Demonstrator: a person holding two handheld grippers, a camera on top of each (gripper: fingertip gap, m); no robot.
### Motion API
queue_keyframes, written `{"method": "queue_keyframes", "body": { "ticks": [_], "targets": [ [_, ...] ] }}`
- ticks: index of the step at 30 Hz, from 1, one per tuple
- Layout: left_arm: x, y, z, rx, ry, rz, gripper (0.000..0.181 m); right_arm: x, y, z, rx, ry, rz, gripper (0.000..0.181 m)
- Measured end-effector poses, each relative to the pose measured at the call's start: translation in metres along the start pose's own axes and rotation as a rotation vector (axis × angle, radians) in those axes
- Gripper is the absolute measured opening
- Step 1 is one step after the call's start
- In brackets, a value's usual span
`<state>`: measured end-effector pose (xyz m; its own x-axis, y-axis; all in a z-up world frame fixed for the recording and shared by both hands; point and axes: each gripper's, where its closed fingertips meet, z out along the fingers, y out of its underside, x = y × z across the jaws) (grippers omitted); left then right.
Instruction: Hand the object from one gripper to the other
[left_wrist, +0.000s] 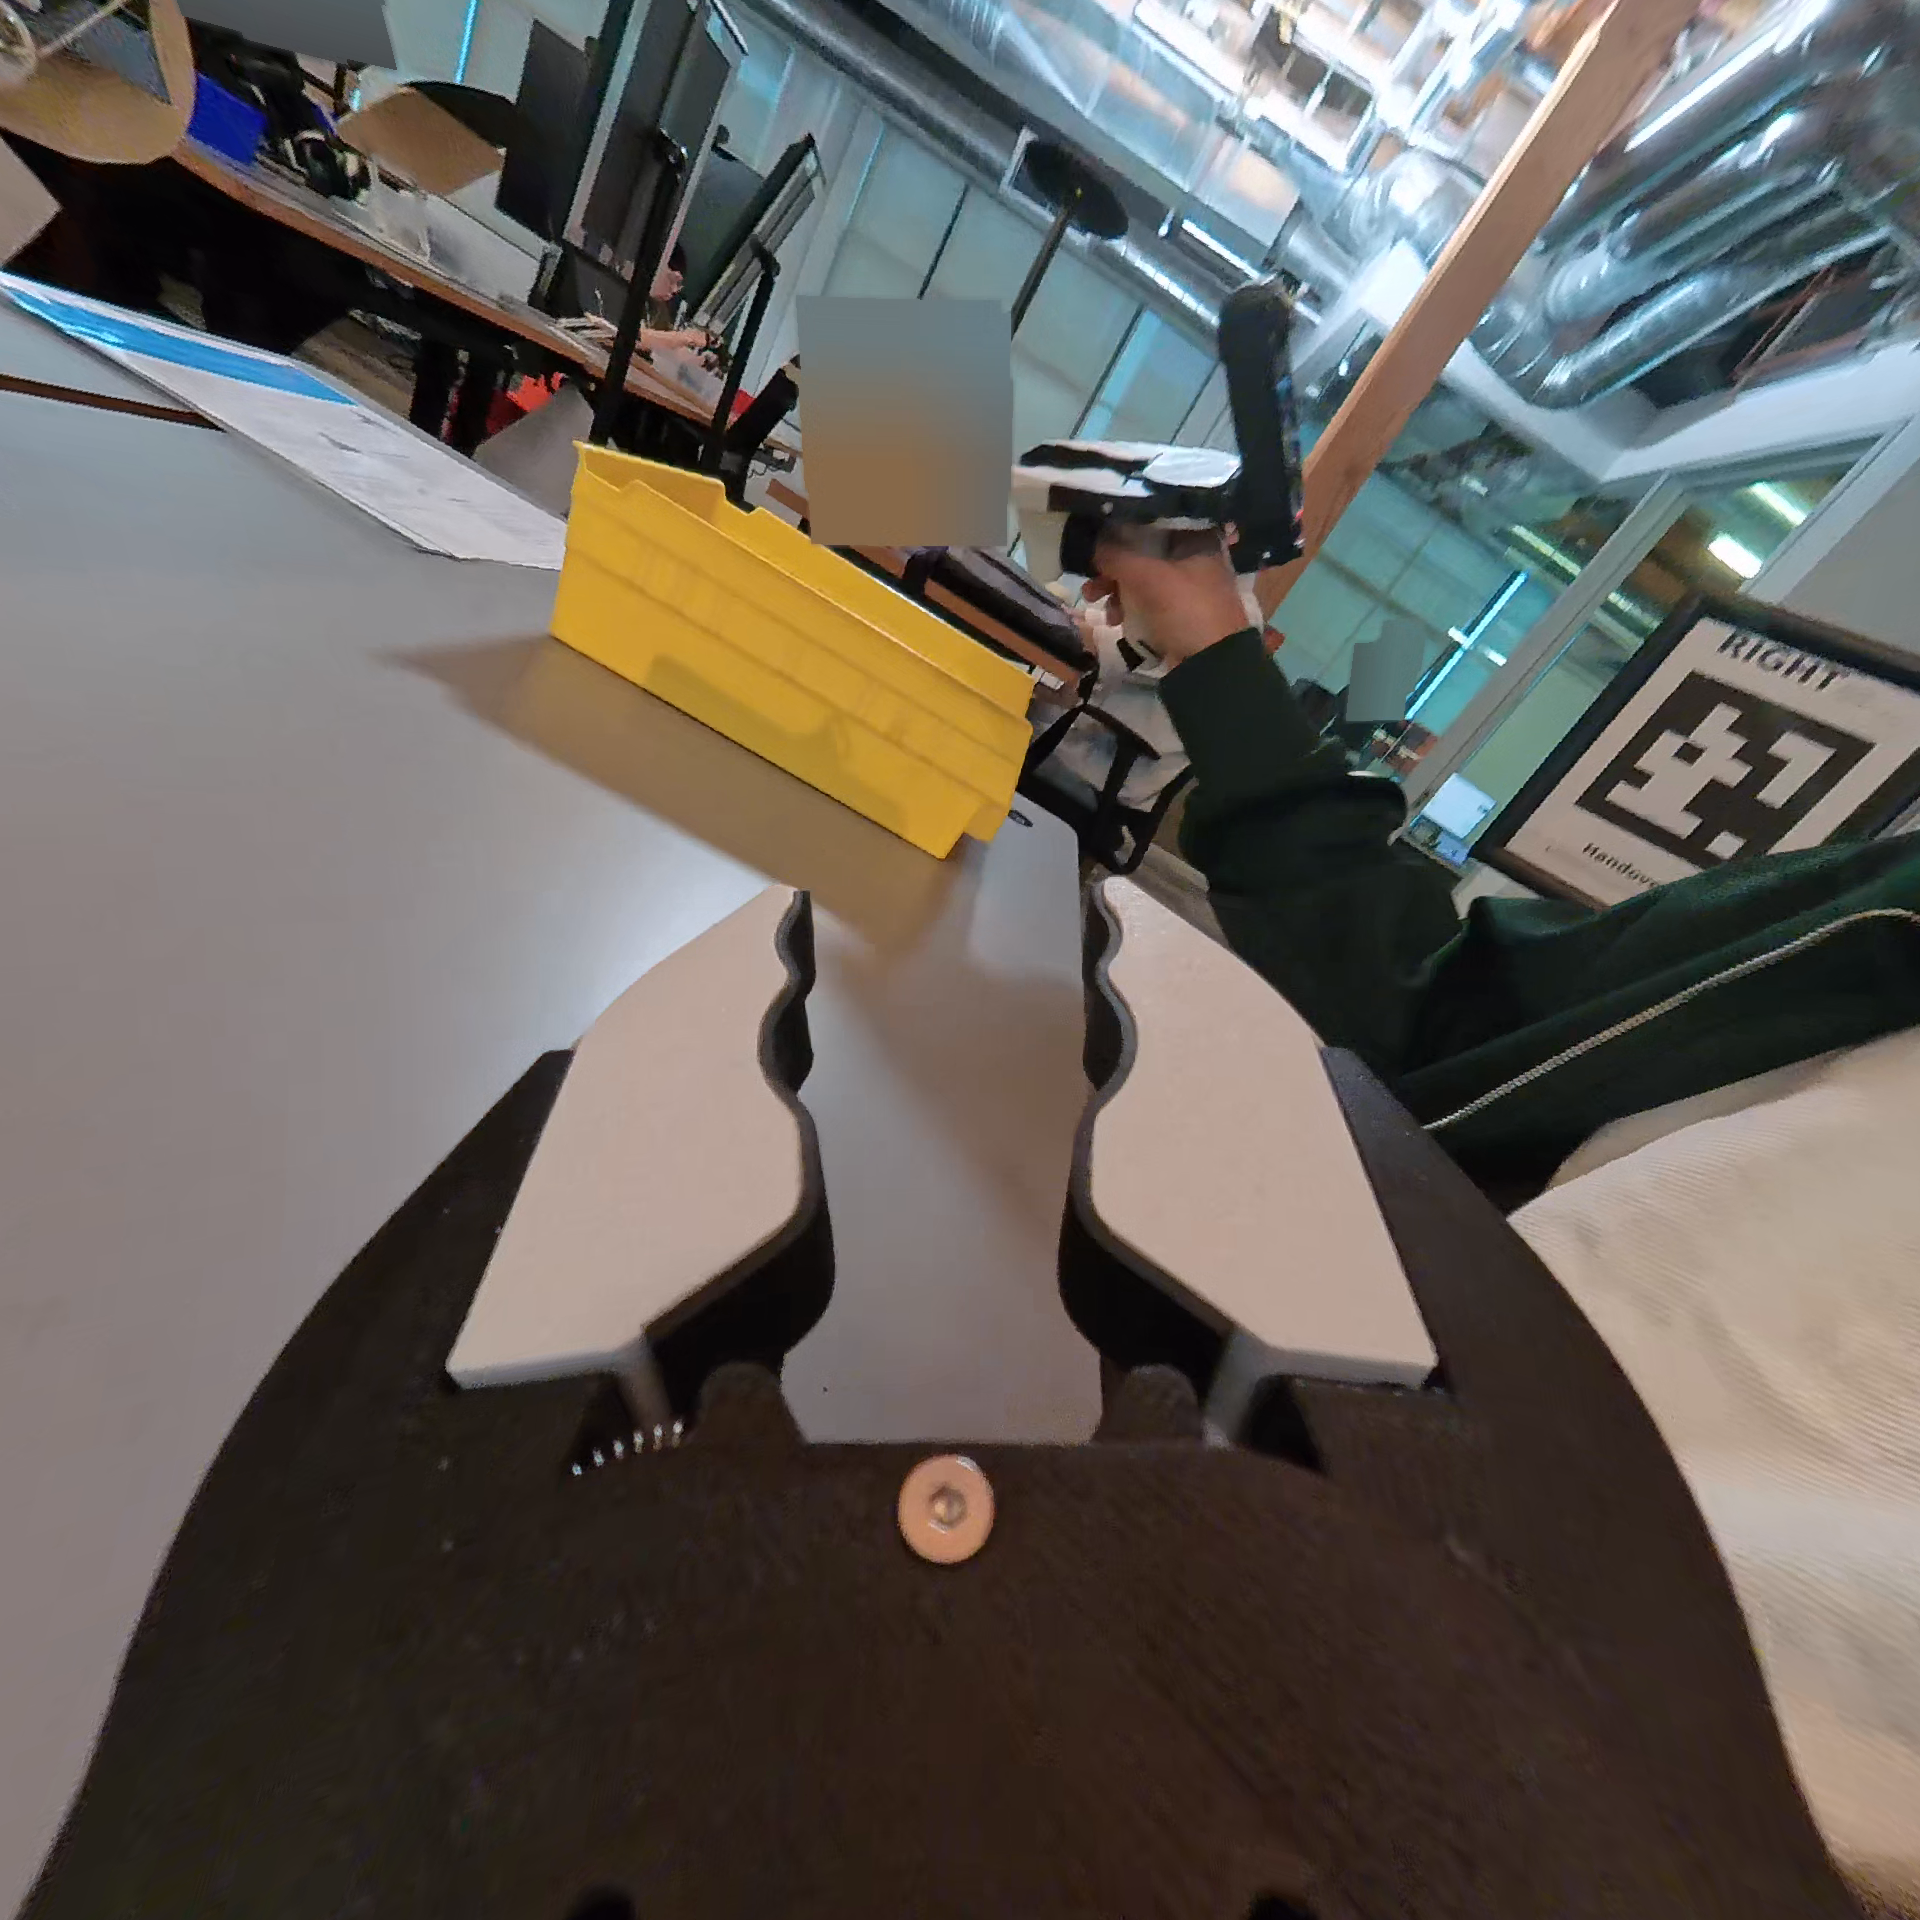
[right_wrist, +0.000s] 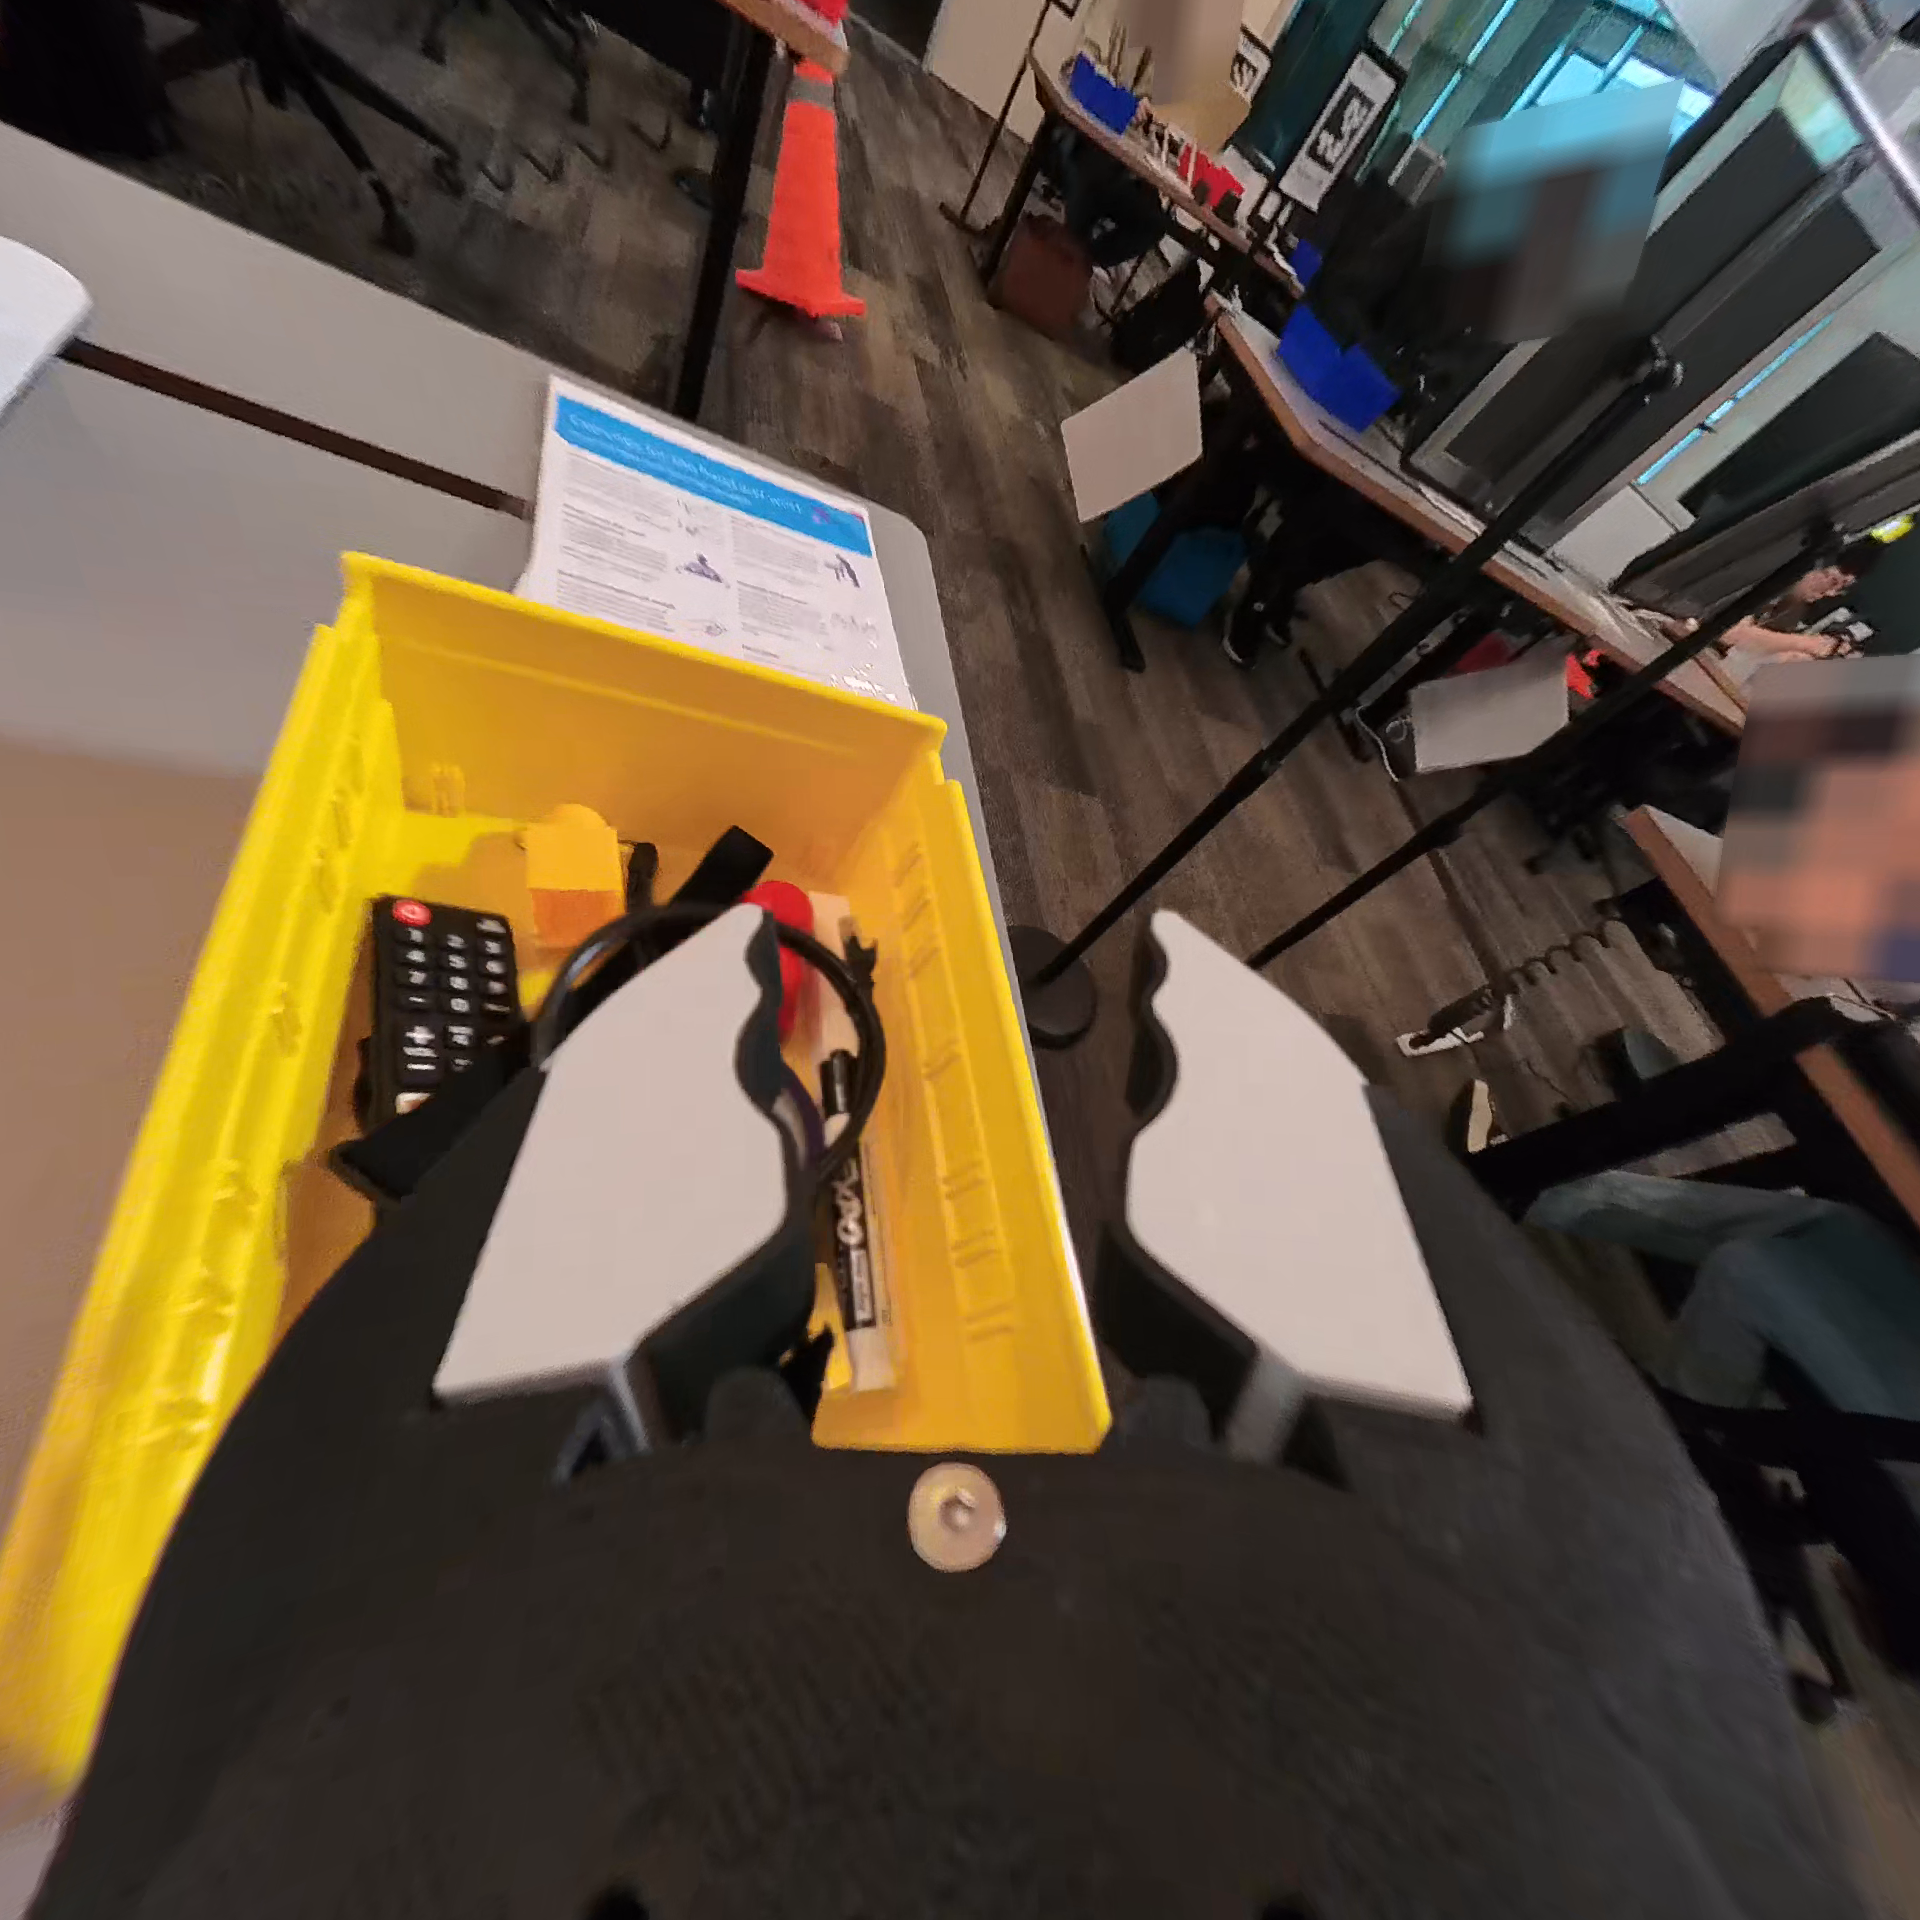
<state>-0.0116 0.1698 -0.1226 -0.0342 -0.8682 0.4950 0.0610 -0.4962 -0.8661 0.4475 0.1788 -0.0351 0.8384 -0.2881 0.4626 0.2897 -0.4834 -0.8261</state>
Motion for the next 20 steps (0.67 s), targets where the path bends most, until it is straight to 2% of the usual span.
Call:
{"method": "queue_keyframes", "body": {
  "ticks": [3, 5, 8, 11, 13, 16, 18, 20],
  "targets": [
    [0.000, 0.004, 0.010, -0.036, -0.008, 0.043, 0.053, -0.023, -0.021, -0.022, 0.094, -0.129, 0.044, 0.065],
    [-0.003, 0.013, 0.019, -0.093, -0.004, 0.054, 0.054, -0.061, -0.050, -0.050, 0.221, -0.367, 0.161, 0.067],
    [-0.007, 0.022, 0.032, -0.158, -0.011, 0.095, 0.059, -0.116, -0.099, -0.109, 0.461, -0.734, 0.331, 0.068],
    [-0.011, 0.029, 0.037, -0.206, -0.053, 0.165, 0.065, -0.190, -0.122, -0.155, 0.605, -1.004, 0.300, 0.084],
    [-0.016, 0.024, 0.035, -0.194, -0.122, 0.230, 0.066, -0.250, -0.114, -0.161, 0.556, -1.103, 0.214, 0.095],
    [-0.018, 0.005, 0.022, -0.118, -0.217, 0.354, 0.050, -0.330, -0.082, -0.152, 0.446, -1.162, 0.091, 0.106],
    [-0.021, -0.004, 0.009, -0.084, -0.274, 0.407, 0.037, -0.367, -0.052, -0.138, 0.382, -1.145, -0.021, 0.108],
    [-0.025, -0.004, -0.002, -0.084, -0.295, 0.399, 0.019, -0.389, -0.030, -0.128, 0.328, -1.130, -0.133, 0.104]
  ]
}}
